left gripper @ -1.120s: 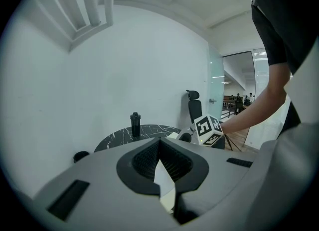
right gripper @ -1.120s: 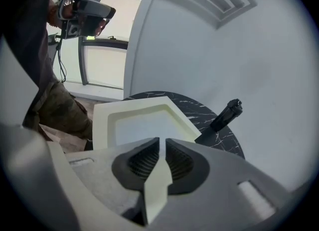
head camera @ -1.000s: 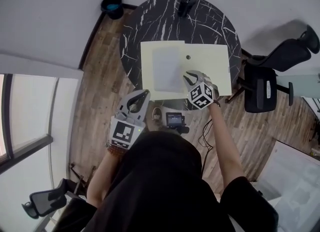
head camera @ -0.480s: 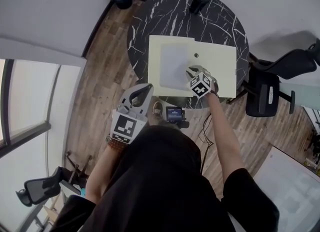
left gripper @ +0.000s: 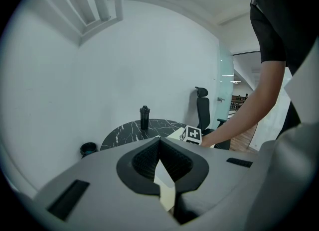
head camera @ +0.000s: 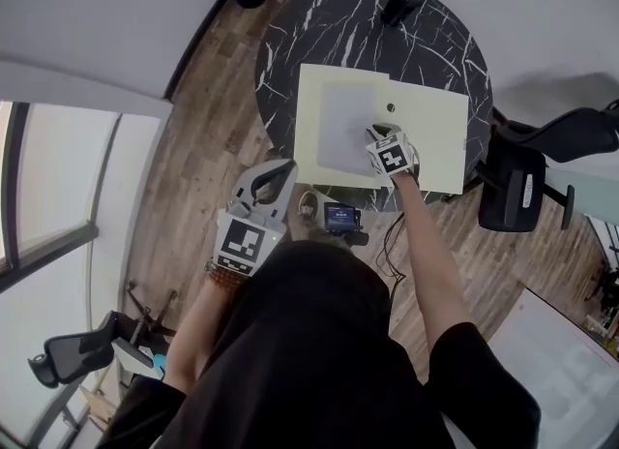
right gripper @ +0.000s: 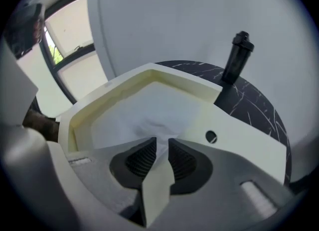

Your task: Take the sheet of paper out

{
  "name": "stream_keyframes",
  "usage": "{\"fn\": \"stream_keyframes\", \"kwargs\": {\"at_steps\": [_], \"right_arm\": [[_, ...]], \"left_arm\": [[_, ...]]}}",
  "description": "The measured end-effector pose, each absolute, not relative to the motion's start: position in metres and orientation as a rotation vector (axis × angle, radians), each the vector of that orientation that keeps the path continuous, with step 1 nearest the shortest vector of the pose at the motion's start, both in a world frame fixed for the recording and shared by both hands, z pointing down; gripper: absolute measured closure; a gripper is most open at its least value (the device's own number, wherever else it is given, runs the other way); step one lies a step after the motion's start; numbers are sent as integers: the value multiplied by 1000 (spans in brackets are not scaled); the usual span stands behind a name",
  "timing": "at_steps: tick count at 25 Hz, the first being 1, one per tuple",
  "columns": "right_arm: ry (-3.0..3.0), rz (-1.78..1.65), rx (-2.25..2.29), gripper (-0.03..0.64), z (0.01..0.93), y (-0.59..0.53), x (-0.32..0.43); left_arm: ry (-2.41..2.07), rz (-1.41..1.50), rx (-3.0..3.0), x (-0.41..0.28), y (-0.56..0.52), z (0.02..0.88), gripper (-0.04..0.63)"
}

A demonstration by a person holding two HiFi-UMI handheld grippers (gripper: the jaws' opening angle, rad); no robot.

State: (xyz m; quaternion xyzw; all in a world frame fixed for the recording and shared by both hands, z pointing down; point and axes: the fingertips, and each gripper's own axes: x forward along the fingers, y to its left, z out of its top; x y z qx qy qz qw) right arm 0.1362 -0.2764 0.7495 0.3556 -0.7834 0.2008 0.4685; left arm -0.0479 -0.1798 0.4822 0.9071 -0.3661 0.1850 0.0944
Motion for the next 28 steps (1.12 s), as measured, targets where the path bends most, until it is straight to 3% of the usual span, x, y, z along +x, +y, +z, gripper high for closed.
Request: {"fn": "stream_keyframes", "kwargs": {"at_steps": [14,28], "right_arm": [[-1867,848,1167,540,769,-291,151],[-1722,821,1175,543,777,-292,149]], "left_arm": [[-1062,587,2677,-60,-185,489,601],[-1046,590,2660,-64,-195,497,600]]}}
